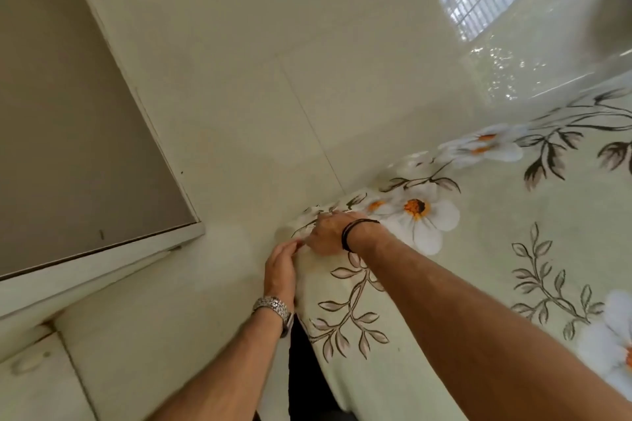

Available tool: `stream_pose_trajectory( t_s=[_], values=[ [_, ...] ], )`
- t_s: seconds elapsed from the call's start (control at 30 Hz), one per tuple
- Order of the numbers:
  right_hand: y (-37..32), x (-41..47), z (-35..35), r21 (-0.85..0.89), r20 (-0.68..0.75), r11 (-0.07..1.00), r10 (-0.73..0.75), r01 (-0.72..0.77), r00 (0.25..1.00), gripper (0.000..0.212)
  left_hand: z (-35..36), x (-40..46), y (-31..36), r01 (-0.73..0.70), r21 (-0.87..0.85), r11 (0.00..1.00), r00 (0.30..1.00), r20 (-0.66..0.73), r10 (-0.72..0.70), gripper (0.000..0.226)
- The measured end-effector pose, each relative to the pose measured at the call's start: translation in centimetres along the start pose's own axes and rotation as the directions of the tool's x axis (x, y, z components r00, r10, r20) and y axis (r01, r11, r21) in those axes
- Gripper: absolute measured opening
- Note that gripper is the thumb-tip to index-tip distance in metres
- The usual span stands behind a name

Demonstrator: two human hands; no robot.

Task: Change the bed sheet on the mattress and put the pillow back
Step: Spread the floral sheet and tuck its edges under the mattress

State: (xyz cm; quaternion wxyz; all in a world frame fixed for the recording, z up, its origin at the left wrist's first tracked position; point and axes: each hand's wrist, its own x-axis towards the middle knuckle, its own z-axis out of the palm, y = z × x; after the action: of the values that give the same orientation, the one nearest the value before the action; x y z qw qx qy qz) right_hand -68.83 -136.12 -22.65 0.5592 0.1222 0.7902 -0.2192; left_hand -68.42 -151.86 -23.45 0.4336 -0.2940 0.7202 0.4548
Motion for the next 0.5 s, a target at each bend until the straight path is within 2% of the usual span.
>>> stream_pose_trajectory(
  t_s=[0.1,0.23,0.37,0.4,0.43,0.47,0.5],
  values=[
    [0.1,0.2,0.0,-0.008,-0.013,0.998,-0.07,0.07,0.997,0.063,-0.3,0.0,0.0,0.085,-0.067,0.994,0.996,-0.011,-0.086,0.022],
    [0.3,-0.5,0.4,-0.008,-0.158,0.994,-0.112,0.112,0.981,0.053,-0.2,-0.9,1.0,0.262,-0.295,0.919,0.965,0.073,-0.252,0.029],
    [0.2,-0.4,0.9,0.004,-0.153,0.994,-0.11,0.112,0.982,0.049,-1.1,-1.0,0.4,0.279,-0.402,0.872,0.959,0.07,-0.275,0.03],
    [0.2,-0.5,0.9,0.016,-0.172,0.993,-0.112,0.116,0.979,0.048,-1.2,-0.7,0.0,0.217,-0.331,0.918,0.974,0.016,-0.224,0.026],
    [0.3,-0.6,1.0,0.026,-0.207,0.993,-0.111,0.119,0.972,0.047,-1.1,-0.5,-0.2,0.109,-0.144,0.984,0.991,-0.061,-0.118,0.021],
    [0.3,-0.7,1.2,0.038,-0.249,0.992,-0.104,0.117,0.963,0.046,-1.0,-0.5,-0.4,-0.014,0.125,0.992,0.988,-0.153,0.033,0.019],
    [0.4,-0.7,1.4,0.048,-0.296,0.992,-0.094,0.113,0.951,0.044,-0.9,-0.7,-0.3,-0.098,0.368,0.925,0.95,-0.241,0.197,0.021]
  ],
)
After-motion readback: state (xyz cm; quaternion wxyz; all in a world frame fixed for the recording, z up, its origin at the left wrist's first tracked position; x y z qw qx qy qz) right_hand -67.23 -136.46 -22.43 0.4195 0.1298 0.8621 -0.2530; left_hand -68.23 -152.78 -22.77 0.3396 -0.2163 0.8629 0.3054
